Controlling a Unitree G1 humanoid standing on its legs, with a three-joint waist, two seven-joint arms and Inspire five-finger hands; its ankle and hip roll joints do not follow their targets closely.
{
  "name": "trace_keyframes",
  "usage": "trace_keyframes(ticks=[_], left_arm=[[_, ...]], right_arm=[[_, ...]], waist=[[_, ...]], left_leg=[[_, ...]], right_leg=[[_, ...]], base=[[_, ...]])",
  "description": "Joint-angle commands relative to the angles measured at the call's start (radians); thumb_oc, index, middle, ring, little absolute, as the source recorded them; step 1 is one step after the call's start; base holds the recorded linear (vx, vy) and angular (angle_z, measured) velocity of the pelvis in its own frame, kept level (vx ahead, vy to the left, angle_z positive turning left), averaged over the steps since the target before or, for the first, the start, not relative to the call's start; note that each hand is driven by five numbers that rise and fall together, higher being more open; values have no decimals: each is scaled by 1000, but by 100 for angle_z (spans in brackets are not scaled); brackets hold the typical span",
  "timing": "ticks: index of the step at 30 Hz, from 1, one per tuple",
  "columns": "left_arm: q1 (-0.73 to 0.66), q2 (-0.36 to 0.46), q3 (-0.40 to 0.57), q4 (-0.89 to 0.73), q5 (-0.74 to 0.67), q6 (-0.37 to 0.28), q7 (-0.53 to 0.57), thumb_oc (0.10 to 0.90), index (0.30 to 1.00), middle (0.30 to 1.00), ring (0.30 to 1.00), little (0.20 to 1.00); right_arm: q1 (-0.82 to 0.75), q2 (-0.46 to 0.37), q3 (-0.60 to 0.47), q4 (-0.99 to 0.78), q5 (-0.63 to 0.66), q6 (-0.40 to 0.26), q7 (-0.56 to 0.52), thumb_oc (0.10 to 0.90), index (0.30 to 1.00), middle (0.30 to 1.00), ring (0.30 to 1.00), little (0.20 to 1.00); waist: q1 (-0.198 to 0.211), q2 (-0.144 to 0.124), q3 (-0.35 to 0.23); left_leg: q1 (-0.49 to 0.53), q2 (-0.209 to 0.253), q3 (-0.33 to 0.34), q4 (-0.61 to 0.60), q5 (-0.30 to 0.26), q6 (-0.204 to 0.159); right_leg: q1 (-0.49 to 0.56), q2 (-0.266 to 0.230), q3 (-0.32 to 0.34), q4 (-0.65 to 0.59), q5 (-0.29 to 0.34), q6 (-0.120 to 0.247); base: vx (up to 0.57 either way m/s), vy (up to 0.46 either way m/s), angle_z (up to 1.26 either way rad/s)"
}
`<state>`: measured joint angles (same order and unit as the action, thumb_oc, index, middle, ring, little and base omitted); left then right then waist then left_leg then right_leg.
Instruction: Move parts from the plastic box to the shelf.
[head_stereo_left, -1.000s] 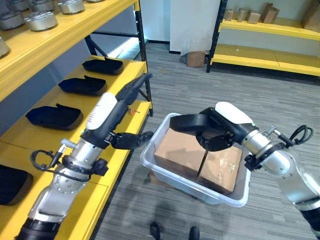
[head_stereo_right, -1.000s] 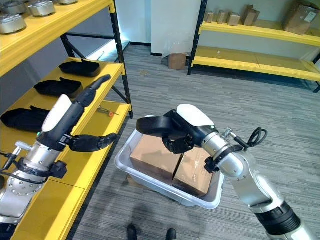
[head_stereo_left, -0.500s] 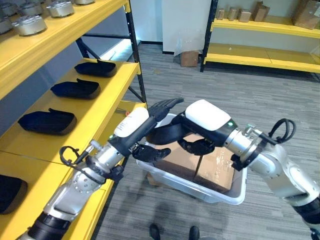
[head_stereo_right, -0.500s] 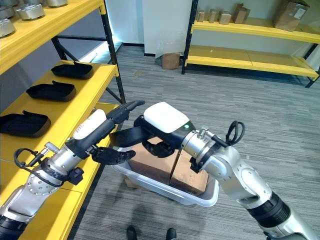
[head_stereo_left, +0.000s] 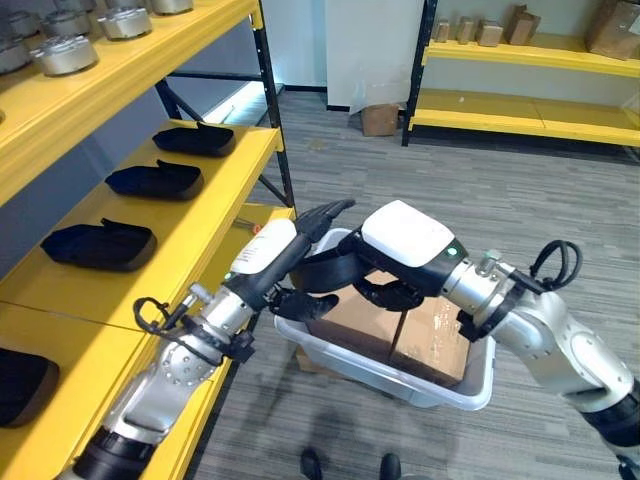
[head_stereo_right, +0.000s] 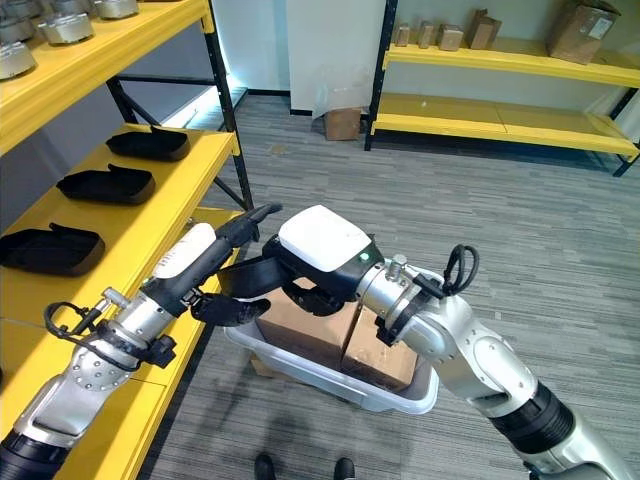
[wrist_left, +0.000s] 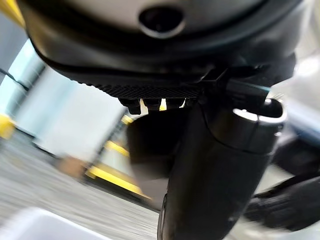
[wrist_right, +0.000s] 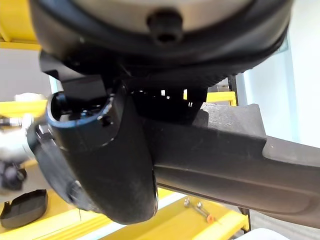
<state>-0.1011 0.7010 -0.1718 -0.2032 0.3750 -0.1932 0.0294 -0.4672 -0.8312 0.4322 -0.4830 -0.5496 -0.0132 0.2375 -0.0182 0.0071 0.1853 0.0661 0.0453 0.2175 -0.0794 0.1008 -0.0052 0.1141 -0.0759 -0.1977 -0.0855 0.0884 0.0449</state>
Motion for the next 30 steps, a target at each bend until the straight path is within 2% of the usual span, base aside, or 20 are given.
trace_keyframes(ticks=[1, 5, 9, 11, 14, 20, 24, 30], left_arm=[[-82, 24, 41, 28, 73, 35, 138, 900, 1000, 1000, 1000, 1000], [-73, 4, 36, 72, 104, 119, 176, 900, 1000, 1000, 1000, 1000], [-73, -27, 27, 105, 133, 166, 218, 900, 1000, 1000, 1000, 1000], [-65, -62, 21, 144, 161, 223, 259, 900, 1000, 1000, 1000, 1000], [-67, -72, 20, 167, 171, 251, 285, 900, 1000, 1000, 1000, 1000], [-75, -81, 15, 181, 202, 219, 282, 900, 1000, 1000, 1000, 1000], [-94, -86, -4, 146, 223, 177, 277, 900, 1000, 1000, 1000, 1000], [-120, -86, -17, 106, 228, 153, 268, 900, 1000, 1000, 1000, 1000]], right_arm=[[-169, 39, -33, -83, -22, 16, -139, 400, 300, 300, 300, 300], [-185, 39, -43, -79, -13, 31, -143, 400, 300, 300, 300, 300], [-192, 51, -51, -75, -19, 36, -137, 400, 300, 300, 300, 300], [-196, 66, -58, -77, -27, 52, -123, 400, 300, 300, 300, 300], [-194, 71, -62, -75, -30, 62, -121, 400, 300, 300, 300, 300], [-190, 82, -63, -76, -42, 55, -111, 400, 300, 300, 300, 300], [-184, 103, -48, -74, -57, 33, -97, 400, 300, 300, 300, 300], [-185, 120, -34, -71, -77, 35, -88, 400, 300, 300, 300, 300]], waist=[[33, -40, -104], [36, -44, -102], [34, -44, -99], [32, -46, -98], [31, -48, -98], [29, -48, -93], [29, -44, -93], [29, -42, -92]], left_leg=[[64, 34, 22, -8, -104, -42], [62, 36, 18, -7, -103, -44], [62, 37, 16, -6, -104, -45], [64, 39, 16, -5, -105, -46], [65, 38, 15, -4, -107, -46], [63, 40, 16, -1, -106, -47], [63, 41, 16, -2, -107, -49], [65, 40, 16, -2, -109, -47]], right_leg=[[-1, -62, -8, 57, -76, 89], [-2, -60, -10, 62, -80, 86], [-3, -59, -7, 65, -83, 84], [-2, -57, -4, 68, -87, 82], [-1, -56, -2, 69, -90, 81], [-6, -56, 1, 76, -93, 79], [-5, -55, 1, 77, -96, 77], [-3, -56, 0, 78, -96, 78]], base=[[0, 0, 0], [0, 0, 0], [0, 0, 0], [0, 0, 0], [0, 0, 0], [0, 0, 0], [0, 0, 0], [0, 0, 0]])
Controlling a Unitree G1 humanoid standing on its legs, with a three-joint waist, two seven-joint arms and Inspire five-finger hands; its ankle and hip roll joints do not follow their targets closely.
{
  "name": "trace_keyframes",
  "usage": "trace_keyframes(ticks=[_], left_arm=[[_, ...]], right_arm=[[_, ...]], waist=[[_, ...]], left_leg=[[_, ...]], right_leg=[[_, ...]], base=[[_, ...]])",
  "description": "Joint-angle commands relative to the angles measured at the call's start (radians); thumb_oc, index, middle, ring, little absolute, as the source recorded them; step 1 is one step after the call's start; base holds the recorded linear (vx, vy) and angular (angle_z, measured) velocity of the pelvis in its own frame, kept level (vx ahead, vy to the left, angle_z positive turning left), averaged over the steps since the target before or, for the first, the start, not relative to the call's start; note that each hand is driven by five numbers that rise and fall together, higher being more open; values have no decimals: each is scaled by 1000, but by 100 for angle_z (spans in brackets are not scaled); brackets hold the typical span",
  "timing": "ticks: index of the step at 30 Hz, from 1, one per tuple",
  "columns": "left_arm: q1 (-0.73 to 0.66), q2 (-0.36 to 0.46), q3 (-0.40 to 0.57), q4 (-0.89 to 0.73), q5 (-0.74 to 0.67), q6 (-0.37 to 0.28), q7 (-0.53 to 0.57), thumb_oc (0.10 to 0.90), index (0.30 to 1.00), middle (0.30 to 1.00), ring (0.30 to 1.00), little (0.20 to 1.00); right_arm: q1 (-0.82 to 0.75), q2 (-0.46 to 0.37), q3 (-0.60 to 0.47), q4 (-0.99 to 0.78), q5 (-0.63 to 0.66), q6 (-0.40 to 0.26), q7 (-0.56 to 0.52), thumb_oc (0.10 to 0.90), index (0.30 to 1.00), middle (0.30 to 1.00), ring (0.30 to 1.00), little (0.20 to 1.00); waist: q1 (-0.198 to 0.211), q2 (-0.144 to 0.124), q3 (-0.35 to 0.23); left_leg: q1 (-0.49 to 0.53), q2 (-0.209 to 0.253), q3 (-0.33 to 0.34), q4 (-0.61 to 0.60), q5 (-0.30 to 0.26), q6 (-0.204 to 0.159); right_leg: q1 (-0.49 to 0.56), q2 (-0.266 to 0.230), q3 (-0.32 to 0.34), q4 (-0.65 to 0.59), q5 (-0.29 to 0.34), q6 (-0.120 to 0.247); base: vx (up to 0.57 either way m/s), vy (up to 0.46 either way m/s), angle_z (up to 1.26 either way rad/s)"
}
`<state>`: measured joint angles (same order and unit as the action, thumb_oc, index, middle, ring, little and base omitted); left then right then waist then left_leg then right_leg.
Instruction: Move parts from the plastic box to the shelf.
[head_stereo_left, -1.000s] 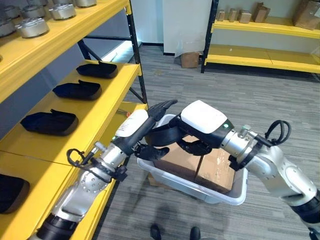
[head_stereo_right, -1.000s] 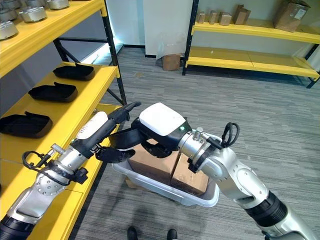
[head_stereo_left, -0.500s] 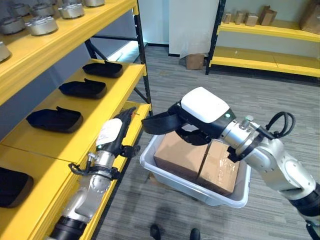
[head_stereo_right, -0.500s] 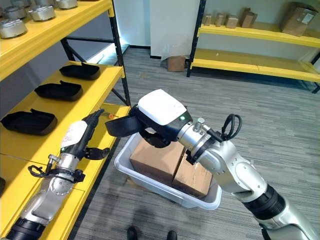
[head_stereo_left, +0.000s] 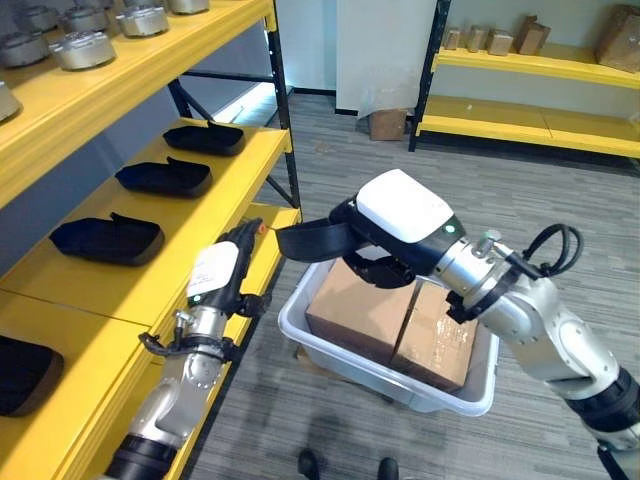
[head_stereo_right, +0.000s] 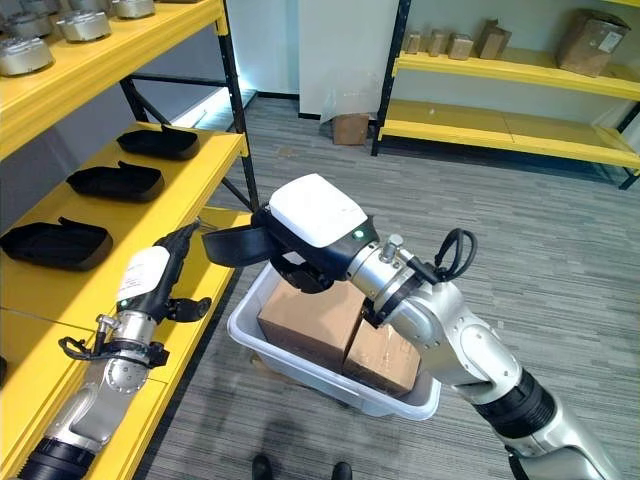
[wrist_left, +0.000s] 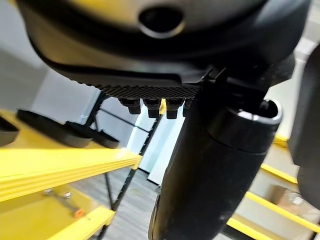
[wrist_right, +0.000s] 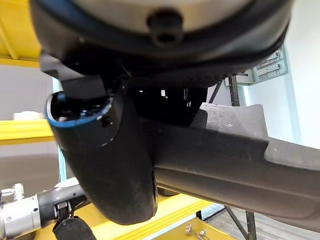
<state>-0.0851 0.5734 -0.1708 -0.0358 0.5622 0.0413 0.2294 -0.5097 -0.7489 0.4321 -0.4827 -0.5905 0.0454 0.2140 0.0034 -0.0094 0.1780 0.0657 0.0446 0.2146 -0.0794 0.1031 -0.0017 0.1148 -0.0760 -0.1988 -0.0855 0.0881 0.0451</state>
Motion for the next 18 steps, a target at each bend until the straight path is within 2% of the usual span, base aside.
trace_keyframes(ticks=[1, 8, 13, 18], left_arm=[[-142, 43, -22, -79, 46, -86, 70, 900, 1000, 1000, 1000, 1000], [-159, 54, -25, -145, 18, -107, 44, 900, 1000, 1000, 1000, 1000], [-160, 60, -37, -197, -4, -149, 21, 900, 1000, 1000, 1000, 1000], [-156, 66, -43, -219, -15, -148, -7, 900, 1000, 1000, 1000, 1000]], right_arm=[[-141, 39, -30, -71, -40, -20, -64, 400, 300, 300, 300, 300], [-140, 41, -17, -62, -52, -11, -70, 400, 300, 300, 300, 300], [-136, 34, -17, -65, -52, 1, -77, 400, 300, 300, 300, 300], [-131, 29, -21, -69, -54, 2, -83, 400, 300, 300, 300, 300]], waist=[[7, -26, -84], [10, -27, -83], [11, -31, -81], [13, -32, -78]], left_leg=[[65, 40, 19, -2, -111, -51], [65, 37, 15, -2, -113, -49], [66, 36, 16, -2, -116, -47], [66, 34, 14, -2, -118, -45]], right_leg=[[-5, -56, 1, 79, -96, 78], [-2, -56, 0, 77, -96, 81], [-3, -58, -1, 77, -94, 85], [-3, -58, -1, 80, -96, 86]], base=[[0, 0, 0], [0, 0, 0], [0, 0, 0], [0, 0, 0]])
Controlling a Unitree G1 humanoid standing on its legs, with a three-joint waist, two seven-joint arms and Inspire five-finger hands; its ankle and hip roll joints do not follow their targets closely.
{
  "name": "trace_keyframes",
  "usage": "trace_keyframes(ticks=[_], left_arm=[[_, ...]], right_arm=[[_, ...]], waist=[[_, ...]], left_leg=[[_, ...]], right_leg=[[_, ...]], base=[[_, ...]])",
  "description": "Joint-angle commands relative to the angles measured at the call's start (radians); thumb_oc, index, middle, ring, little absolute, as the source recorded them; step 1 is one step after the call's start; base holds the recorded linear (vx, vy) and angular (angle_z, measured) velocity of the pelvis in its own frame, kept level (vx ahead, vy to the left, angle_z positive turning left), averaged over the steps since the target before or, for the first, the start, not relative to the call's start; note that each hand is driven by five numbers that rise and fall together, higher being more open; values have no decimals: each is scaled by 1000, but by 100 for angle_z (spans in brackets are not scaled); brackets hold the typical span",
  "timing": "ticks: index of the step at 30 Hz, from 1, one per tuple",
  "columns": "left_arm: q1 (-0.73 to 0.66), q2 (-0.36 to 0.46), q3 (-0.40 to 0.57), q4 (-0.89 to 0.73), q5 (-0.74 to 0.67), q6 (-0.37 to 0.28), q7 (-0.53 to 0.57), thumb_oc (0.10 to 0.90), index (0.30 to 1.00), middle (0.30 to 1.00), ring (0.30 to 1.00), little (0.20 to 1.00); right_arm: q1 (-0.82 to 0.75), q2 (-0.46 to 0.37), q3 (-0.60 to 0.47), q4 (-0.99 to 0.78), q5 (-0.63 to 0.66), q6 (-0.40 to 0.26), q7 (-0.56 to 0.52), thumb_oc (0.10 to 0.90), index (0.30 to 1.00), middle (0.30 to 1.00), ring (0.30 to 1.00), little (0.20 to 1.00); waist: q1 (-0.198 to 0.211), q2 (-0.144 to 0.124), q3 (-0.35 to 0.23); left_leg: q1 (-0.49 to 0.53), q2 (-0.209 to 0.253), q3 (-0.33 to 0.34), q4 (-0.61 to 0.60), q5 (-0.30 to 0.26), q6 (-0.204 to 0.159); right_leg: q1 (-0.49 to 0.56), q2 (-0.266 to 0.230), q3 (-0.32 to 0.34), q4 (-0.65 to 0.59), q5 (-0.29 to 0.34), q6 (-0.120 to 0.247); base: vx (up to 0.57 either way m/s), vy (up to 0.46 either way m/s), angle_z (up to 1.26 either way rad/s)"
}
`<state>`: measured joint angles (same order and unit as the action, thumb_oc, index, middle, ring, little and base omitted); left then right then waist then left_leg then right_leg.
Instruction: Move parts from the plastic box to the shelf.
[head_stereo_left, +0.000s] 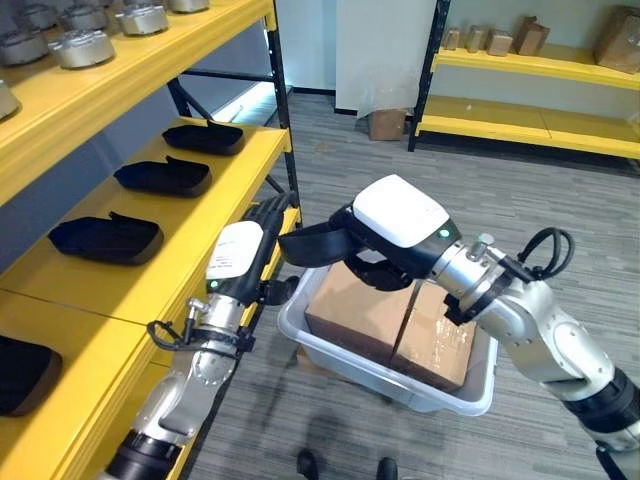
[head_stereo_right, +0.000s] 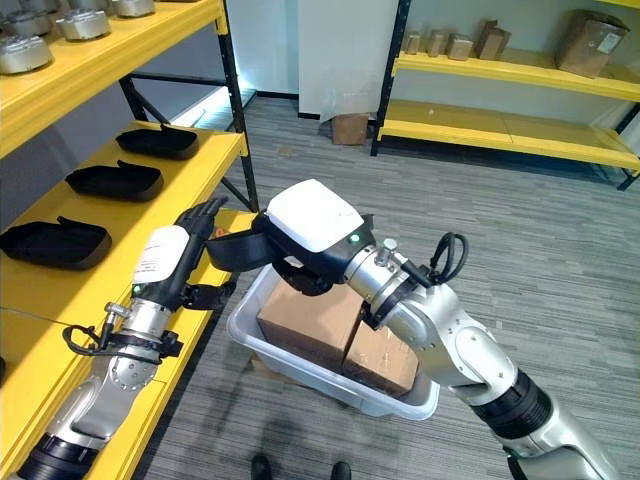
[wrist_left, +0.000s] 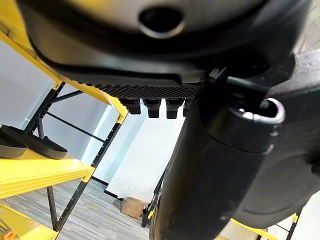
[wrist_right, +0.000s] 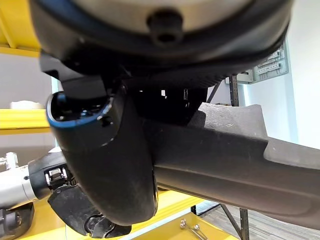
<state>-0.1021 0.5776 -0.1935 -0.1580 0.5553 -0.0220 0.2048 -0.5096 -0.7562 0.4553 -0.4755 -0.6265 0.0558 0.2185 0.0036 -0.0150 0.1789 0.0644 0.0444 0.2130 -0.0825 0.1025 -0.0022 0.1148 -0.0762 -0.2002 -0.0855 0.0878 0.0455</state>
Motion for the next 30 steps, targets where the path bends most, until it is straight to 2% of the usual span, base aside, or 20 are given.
trace_keyframes(ticks=[1, 4, 9, 16, 30], left_arm=[[-139, 62, -22, -98, -11, -87, 16, 900, 1000, 1000, 1000, 1000], [-136, 58, -40, -115, -76, -78, -28, 900, 1000, 1000, 1000, 1000], [-137, 57, -49, -112, -61, -53, -12, 900, 1000, 1000, 1000, 1000], [-146, 50, -57, -113, -64, -99, 23, 900, 1000, 1000, 1000, 1000], [-147, 52, -50, -133, -71, -120, 35, 900, 1000, 1000, 1000, 1000]], right_arm=[[-133, 36, -43, -77, -17, -6, -89, 400, 300, 300, 300, 300], [-131, 36, -47, -80, -13, -9, -101, 400, 300, 300, 300, 300], [-145, 37, -49, -85, -4, -3, -96, 400, 300, 300, 300, 300], [-152, 43, -42, -81, -7, 14, -100, 400, 300, 300, 300, 300], [-144, 44, -37, -79, -13, 13, -101, 400, 300, 300, 300, 300]], waist=[[13, -27, -78], [14, -27, -77], [14, -27, -78], [17, -29, -75], [18, -29, -73]], left_leg=[[67, 34, 16, 2, -117, -44], [67, 32, 14, 2, -117, -42], [67, 30, 14, 1, -118, -41], [66, 31, 12, 3, -117, -41], [65, 30, 11, 3, -118, -41]], right_leg=[[-3, -58, 0, 80, -95, 86], [-1, -59, 0, 81, -94, 86], [-2, -59, 0, 80, -95, 87], [-2, -60, -3, 85, -97, 86], [-2, -60, -4, 85, -98, 86]], base=[[0, 0, 0], [0, 0, 0], [0, 0, 0], [0, 0, 0], [0, 0, 0]])
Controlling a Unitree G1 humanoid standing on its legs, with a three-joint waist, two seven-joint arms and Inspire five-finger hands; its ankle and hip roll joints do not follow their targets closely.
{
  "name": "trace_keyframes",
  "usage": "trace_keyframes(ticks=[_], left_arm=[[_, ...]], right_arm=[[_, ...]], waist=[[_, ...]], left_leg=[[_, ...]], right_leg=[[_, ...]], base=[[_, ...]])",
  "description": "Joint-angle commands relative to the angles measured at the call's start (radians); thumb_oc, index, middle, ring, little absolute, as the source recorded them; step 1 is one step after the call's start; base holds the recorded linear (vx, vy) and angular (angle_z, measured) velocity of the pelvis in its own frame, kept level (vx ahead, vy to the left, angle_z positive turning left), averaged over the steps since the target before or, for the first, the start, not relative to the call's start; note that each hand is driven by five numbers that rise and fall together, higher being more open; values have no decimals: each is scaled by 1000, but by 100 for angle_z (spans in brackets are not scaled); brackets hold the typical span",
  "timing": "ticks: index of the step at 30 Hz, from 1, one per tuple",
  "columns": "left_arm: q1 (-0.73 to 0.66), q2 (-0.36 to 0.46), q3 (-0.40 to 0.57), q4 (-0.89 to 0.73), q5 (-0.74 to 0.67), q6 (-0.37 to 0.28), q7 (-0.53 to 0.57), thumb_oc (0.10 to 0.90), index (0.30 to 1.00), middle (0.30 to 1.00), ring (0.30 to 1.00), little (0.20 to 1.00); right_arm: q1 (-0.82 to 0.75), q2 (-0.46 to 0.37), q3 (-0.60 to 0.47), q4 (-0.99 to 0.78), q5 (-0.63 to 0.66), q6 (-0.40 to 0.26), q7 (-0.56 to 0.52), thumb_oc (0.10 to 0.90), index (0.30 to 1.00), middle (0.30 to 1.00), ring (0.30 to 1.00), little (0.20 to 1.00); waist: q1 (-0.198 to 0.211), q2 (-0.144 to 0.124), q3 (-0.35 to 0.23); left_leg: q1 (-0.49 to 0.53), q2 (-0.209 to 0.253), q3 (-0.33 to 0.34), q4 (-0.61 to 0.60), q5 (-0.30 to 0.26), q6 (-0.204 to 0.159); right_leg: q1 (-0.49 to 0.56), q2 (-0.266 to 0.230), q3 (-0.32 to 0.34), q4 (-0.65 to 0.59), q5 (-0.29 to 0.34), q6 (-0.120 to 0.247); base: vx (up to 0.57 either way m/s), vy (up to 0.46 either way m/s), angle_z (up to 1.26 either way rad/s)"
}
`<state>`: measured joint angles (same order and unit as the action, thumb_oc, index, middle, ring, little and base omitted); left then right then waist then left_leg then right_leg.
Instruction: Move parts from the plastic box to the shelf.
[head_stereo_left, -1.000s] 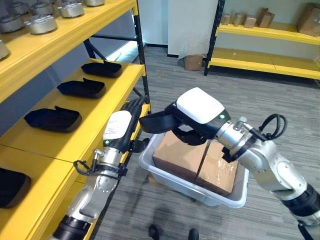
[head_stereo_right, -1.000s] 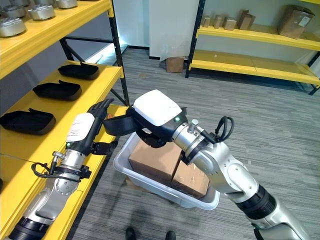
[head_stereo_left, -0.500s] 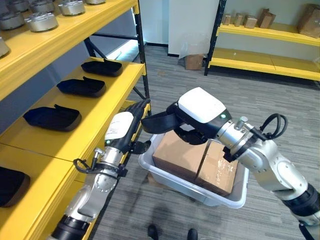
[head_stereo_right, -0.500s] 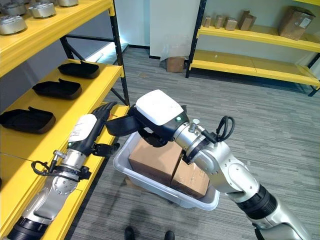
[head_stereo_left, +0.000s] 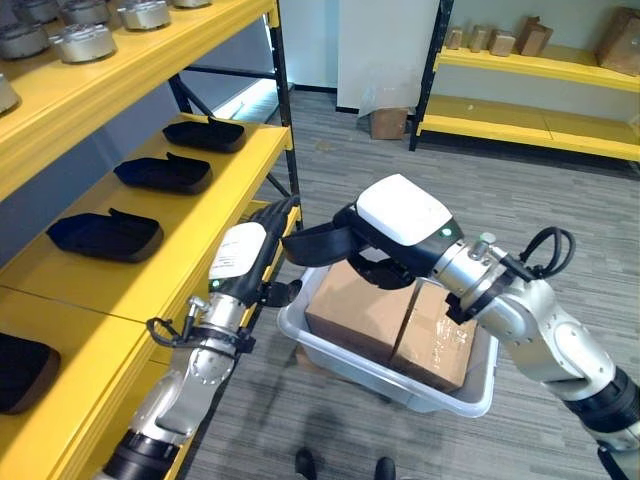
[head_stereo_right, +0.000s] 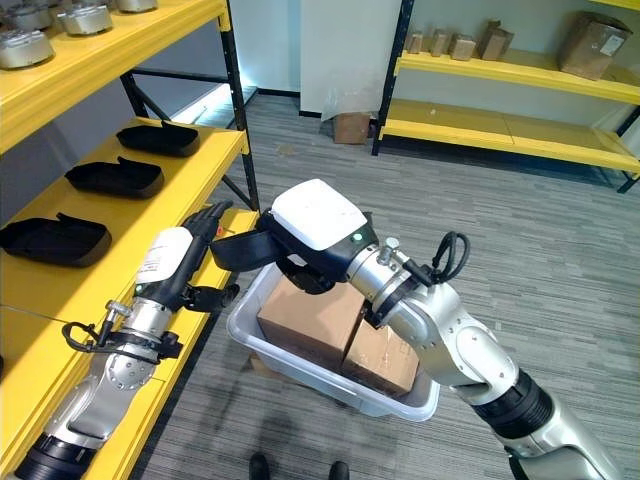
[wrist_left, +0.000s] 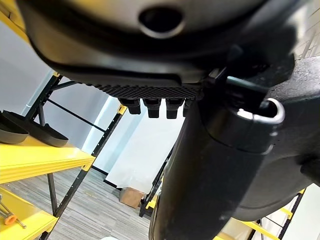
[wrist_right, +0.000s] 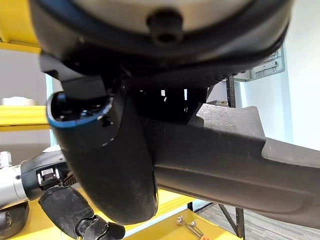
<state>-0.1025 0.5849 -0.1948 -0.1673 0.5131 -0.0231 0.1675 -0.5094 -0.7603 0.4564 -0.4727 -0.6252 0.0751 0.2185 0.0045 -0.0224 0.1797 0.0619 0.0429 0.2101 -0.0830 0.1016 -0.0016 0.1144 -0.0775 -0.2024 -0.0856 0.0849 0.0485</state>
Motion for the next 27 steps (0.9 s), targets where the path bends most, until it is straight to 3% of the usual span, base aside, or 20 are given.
trace_keyframes(ticks=[1, 9, 13, 16, 27], left_arm=[[-147, 46, -47, -134, -30, -134, 82, 900, 1000, 1000, 1000, 1000], [-170, 47, -46, -171, -52, -180, 158, 900, 1000, 1000, 1000, 1000], [-185, 41, -25, -170, -53, -191, 298, 900, 1000, 1000, 1000, 1000], [-190, 40, -15, -156, -46, -209, 344, 900, 1000, 1000, 1000, 1000], [-206, 30, -43, -141, -56, -228, 304, 900, 1000, 1000, 1000, 1000]], right_arm=[[-141, 45, -39, -83, -13, -7, -100, 400, 300, 300, 300, 300], [-132, 42, -19, -79, -2, -15, -119, 400, 300, 300, 300, 300], [-128, 25, -6, -64, 34, -32, -144, 400, 300, 300, 300, 300], [-133, 22, 1, -64, 45, -26, -145, 400, 300, 300, 300, 300], [-142, 23, 4, -52, 53, -32, -159, 400, 300, 300, 300, 300]], waist=[[17, -22, -74], [16, -25, -77], [13, -34, -84], [13, -36, -87], [8, -42, -89]], left_leg=[[67, 32, 14, 3, -118, -42], [70, 30, 13, 1, -119, -42], [74, 29, 12, 0, -120, -43], [75, 28, 10, -1, -120, -43], [78, 30, 11, 1, -122, -42]], right_leg=[[-1, -59, -2, 85, -95, 83], [3, -60, -5, 79, -91, 85], [7, -62, -7, 72, -83, 89], [8, -62, -6, 73, -83, 89], [12, -62, -5, 75, -85, 90]], base=[[0, 0, 0], [0, 0, 0], [0, 0, 0], [0, 0, 0], [0, 0, 0]])
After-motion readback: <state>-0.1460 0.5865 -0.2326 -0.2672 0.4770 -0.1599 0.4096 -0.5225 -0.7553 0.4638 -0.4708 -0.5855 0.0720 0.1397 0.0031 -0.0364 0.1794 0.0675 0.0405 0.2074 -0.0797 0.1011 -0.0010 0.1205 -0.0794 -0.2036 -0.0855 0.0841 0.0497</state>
